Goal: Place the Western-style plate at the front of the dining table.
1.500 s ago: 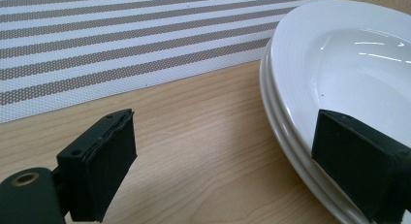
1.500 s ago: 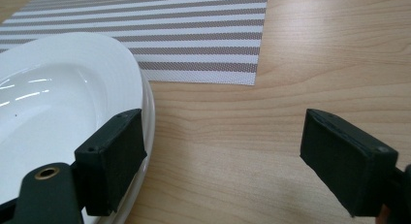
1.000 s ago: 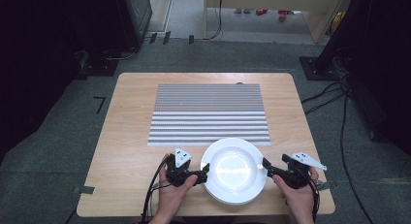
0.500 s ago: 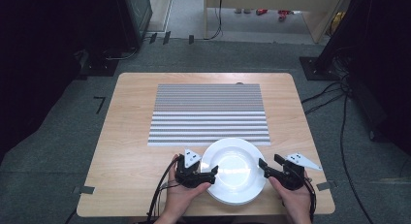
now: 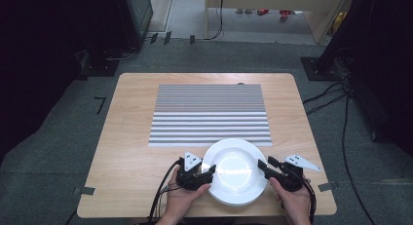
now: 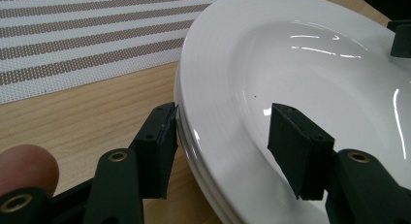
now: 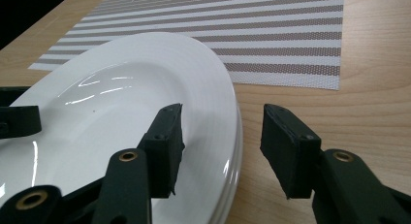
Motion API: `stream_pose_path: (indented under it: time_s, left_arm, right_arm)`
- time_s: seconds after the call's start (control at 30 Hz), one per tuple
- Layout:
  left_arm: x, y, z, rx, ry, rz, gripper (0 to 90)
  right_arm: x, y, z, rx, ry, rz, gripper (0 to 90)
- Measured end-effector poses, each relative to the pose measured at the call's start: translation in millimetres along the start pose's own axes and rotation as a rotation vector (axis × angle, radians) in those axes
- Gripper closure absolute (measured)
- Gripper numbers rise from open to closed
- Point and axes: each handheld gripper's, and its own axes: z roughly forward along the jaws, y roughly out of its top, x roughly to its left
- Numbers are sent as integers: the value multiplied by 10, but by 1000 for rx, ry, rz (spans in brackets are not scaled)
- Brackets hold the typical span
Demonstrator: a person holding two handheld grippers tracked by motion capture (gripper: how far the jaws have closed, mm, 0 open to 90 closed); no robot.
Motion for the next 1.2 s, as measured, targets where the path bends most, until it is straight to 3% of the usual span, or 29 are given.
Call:
stream_pose_path:
  time_s: [0.07,0.17,0.2,0.3,0.37,0.4,0.5,0.53,0.67,0.83,0.97,1.1,1.2]
  left_arm:
    - [3,-5,1,2,1,0,460]
    - [10,-20,7,-2,-5,-9,460]
    - [12,-22,6,-3,-7,-9,460]
    - [16,-27,6,-7,-9,-11,462]
    - [23,-28,7,-5,-13,-17,463]
    - [26,-32,8,-8,-15,-21,463]
    - [24,-35,9,-10,-14,-23,464]
    - [23,-36,9,-11,-13,-25,465]
    - [23,-37,9,-13,-14,-29,467]
    - [26,-42,8,-16,-14,-40,473]
    - [14,-48,10,-19,-4,-38,474]
    - [8,-50,9,-22,1,-33,481]
    - [15,-48,2,-24,-2,-36,487]
  right_arm:
    - [2,-3,8,15,13,2,546]
    - [-8,-5,-4,4,12,18,599]
    - [-30,4,-21,-6,39,44,647]
    - [-46,1,-26,-10,46,47,679]
    - [-63,-11,-30,-11,48,73,699]
    - [-88,-21,-36,-22,57,121,725]
    - [-115,-21,-50,-35,62,142,760]
    - [-130,-16,-66,-46,82,179,802]
    - [-137,-14,-69,-31,85,213,781]
    - [-135,-33,-49,-56,96,237,774]
    - [-191,-41,-43,-56,135,326,788]
    - [-169,-43,-40,-63,152,334,789]
    - [-131,-32,-43,-74,193,353,786]
